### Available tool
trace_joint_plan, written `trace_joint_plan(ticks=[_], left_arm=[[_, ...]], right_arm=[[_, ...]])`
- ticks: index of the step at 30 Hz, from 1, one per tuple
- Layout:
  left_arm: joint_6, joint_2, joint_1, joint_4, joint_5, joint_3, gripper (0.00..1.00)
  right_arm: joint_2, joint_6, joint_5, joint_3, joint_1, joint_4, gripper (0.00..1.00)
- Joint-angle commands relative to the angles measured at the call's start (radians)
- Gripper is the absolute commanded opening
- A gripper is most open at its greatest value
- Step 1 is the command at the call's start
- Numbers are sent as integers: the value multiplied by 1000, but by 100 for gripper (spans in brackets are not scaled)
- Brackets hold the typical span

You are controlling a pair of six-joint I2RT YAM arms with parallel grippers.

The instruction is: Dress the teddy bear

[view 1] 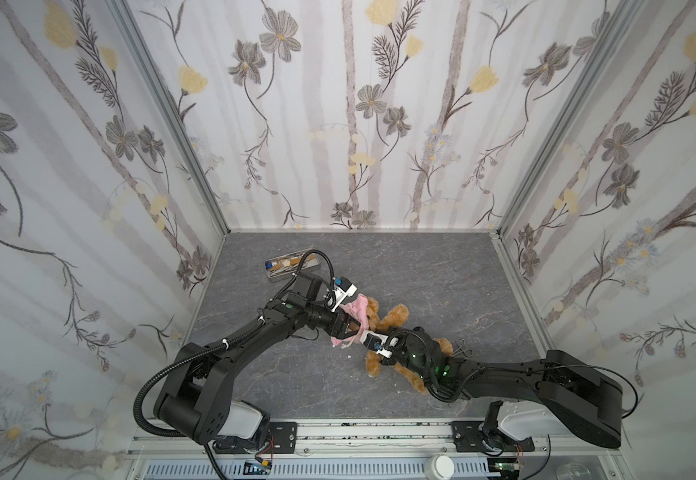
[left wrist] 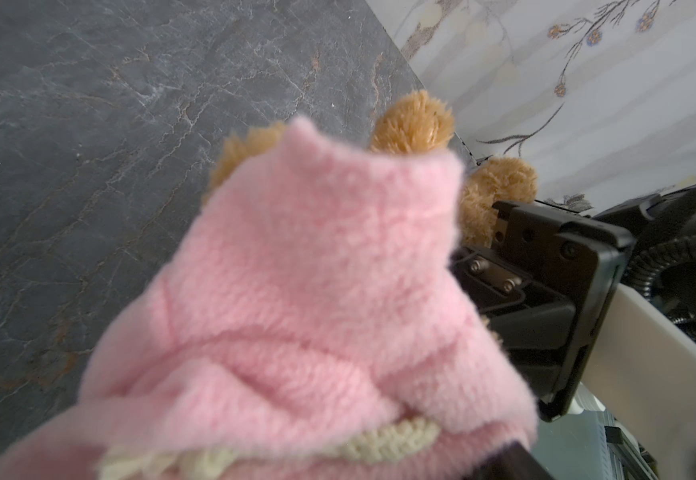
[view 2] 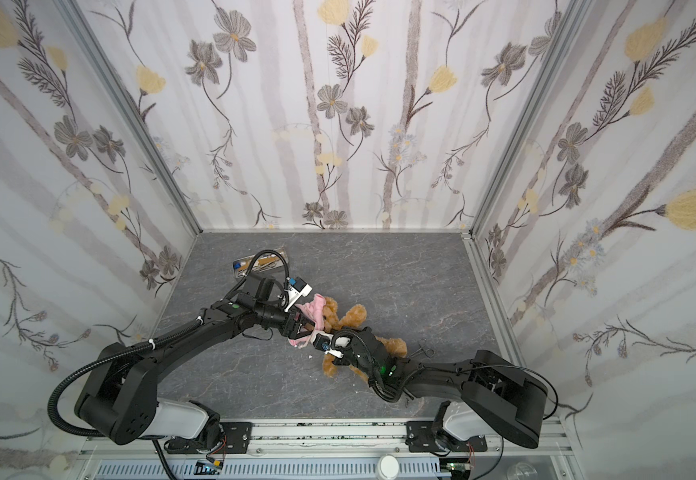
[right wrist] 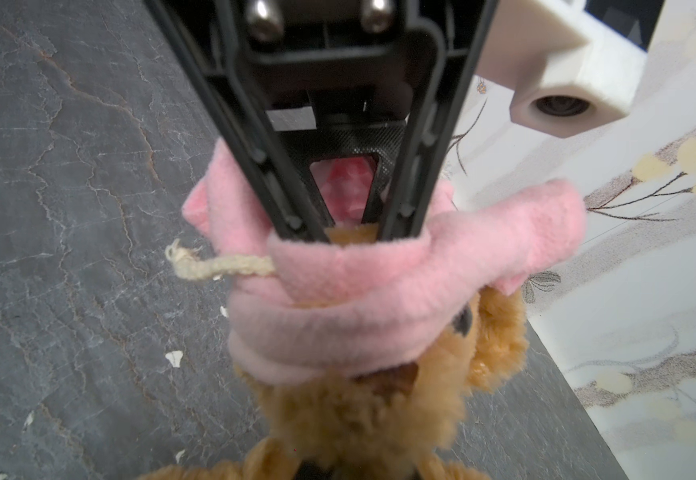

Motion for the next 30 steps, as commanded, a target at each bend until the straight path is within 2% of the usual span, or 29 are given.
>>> trace_joint_plan(ticks=[1, 7, 12, 22, 24, 26, 30], left_arm=[[-46, -1, -23, 81, 92, -1, 66], [-58, -14, -46, 97, 132, -33, 51], [-68, -44, -34, 99, 142, -59, 39], [-117, -85, -6, 108, 138, -66, 11], [-115, -97, -1, 111, 128, -73, 6], [-113, -111, 8, 117, 89, -86, 0], [-157, -139, 37, 188, 8, -129, 0]], right_arm=[[15, 39, -112, 23, 11, 274, 0], [45, 39, -92, 33, 16, 356, 0], [53, -11, -50, 8, 11, 367, 0], [57, -129, 41, -25, 7, 237, 1], [58, -140, 66, -32, 7, 227, 7], [57, -127, 74, -44, 4, 228, 18], [-1, 23, 55, -65, 4, 139, 44]])
